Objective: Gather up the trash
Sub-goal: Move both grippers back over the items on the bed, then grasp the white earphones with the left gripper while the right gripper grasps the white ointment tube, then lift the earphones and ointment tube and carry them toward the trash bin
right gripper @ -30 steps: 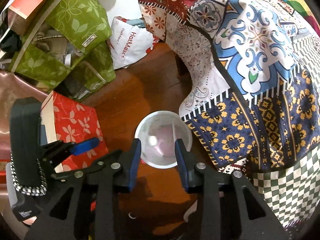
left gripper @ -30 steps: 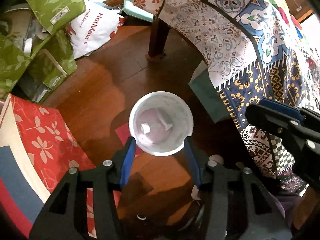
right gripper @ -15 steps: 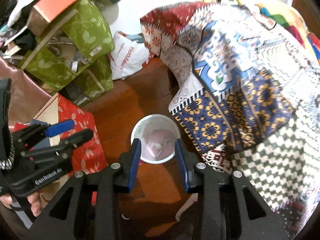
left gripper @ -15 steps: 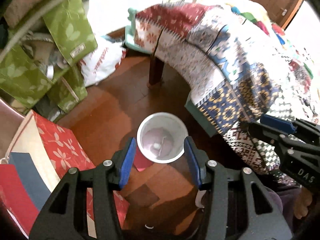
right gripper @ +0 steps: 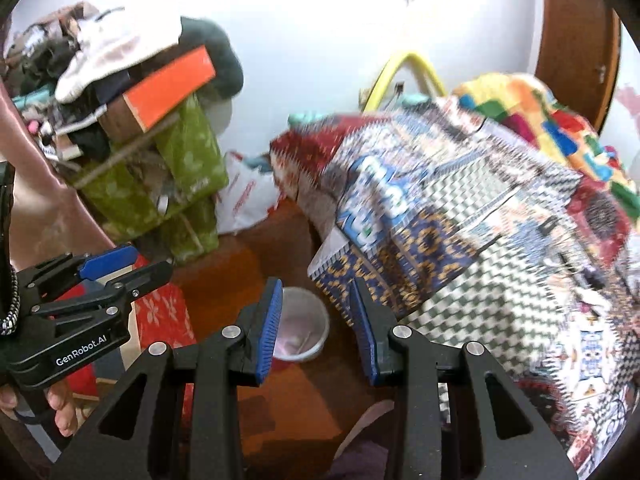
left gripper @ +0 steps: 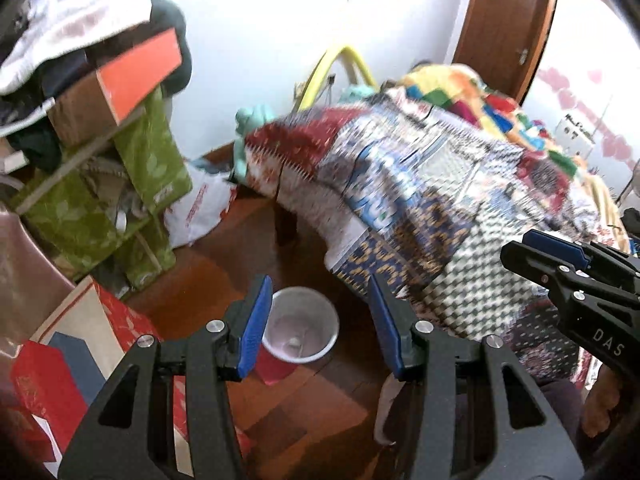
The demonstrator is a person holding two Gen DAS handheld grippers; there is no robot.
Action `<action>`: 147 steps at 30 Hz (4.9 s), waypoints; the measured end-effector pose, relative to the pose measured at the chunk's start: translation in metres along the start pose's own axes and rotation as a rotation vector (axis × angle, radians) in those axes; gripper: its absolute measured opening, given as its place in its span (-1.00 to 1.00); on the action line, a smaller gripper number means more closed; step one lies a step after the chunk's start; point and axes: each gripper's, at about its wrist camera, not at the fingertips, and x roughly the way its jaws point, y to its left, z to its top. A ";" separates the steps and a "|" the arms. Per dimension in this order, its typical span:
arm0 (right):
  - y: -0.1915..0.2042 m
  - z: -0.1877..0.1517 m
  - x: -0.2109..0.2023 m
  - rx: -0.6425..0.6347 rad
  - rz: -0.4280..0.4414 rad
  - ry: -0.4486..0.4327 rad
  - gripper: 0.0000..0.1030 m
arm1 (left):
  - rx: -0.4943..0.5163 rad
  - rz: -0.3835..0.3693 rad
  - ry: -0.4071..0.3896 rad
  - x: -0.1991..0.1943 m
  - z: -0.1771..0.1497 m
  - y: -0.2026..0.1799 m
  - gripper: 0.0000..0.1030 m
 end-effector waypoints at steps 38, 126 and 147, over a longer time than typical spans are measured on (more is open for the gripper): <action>-0.305 -0.063 -0.098 0.395 -0.407 -0.099 -0.05 | 0.309 -0.277 0.051 0.093 0.077 -0.306 0.14; -0.371 -0.085 0.078 0.238 -0.262 0.176 -0.58 | 0.359 -0.330 0.246 0.241 0.023 -0.342 -0.78; -0.319 -0.049 -0.029 0.315 -0.262 0.001 -0.58 | 0.322 -0.403 0.035 0.123 0.082 -0.329 -0.79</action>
